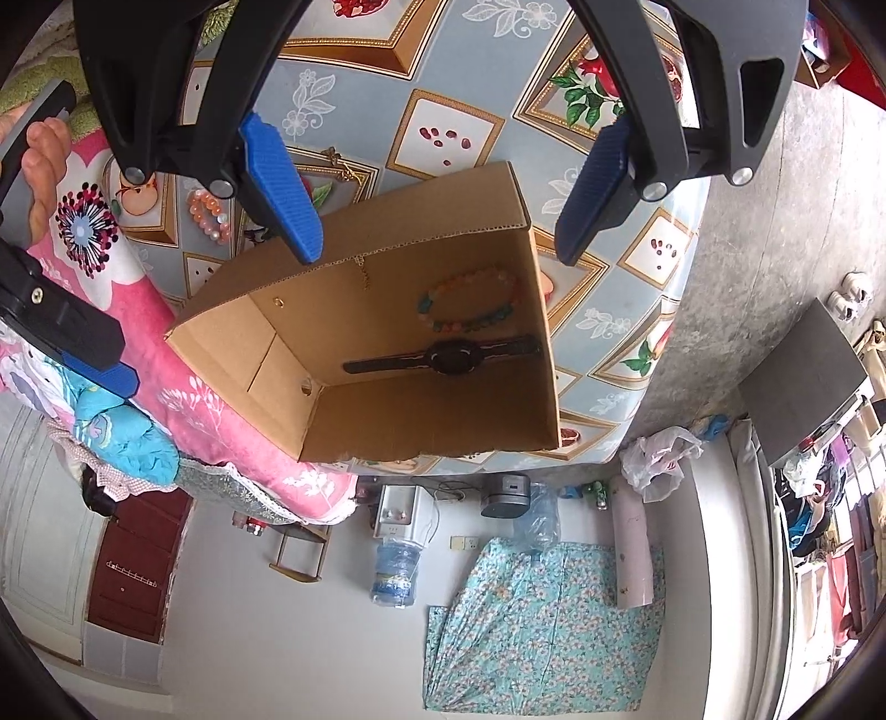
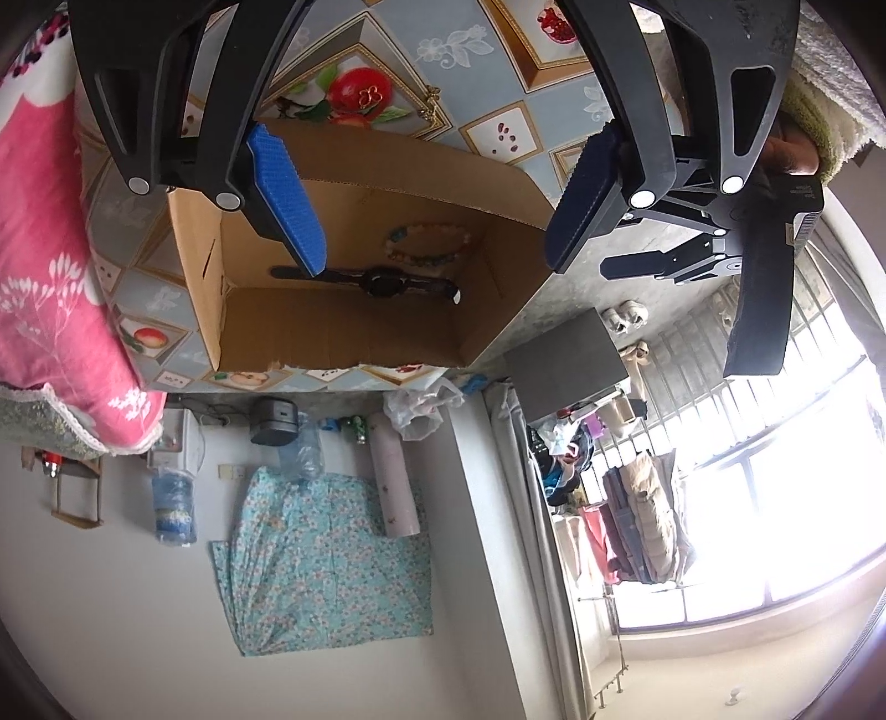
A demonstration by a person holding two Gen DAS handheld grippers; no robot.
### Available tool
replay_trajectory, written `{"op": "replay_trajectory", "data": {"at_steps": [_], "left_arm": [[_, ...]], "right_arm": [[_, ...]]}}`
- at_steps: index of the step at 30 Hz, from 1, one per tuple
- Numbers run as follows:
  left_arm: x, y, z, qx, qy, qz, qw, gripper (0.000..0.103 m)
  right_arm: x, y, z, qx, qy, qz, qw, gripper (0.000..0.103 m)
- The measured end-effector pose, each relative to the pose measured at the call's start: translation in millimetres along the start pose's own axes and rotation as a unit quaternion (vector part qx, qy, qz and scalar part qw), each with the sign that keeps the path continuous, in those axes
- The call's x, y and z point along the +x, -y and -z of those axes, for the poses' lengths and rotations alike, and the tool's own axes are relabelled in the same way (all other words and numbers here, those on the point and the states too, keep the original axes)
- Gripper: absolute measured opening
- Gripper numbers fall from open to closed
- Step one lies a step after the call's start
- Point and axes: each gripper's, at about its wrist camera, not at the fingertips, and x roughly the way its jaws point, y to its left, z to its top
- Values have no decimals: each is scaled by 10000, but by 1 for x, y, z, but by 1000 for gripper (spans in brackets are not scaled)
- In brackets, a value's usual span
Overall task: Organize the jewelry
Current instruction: 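Withdraw both grippers from the box back toward the table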
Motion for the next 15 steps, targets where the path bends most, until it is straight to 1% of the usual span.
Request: {"op": "replay_trajectory", "data": {"at_steps": [7,15], "left_arm": [[4,1,2,-27,-79,-52,10000,84],[18,1,12,-63,-279,-87,9996,84]], "right_arm": [[-4,-1,7,20,-55,-84,9999,78],[2,2,25,80,-354,-103,9993,78]]}}
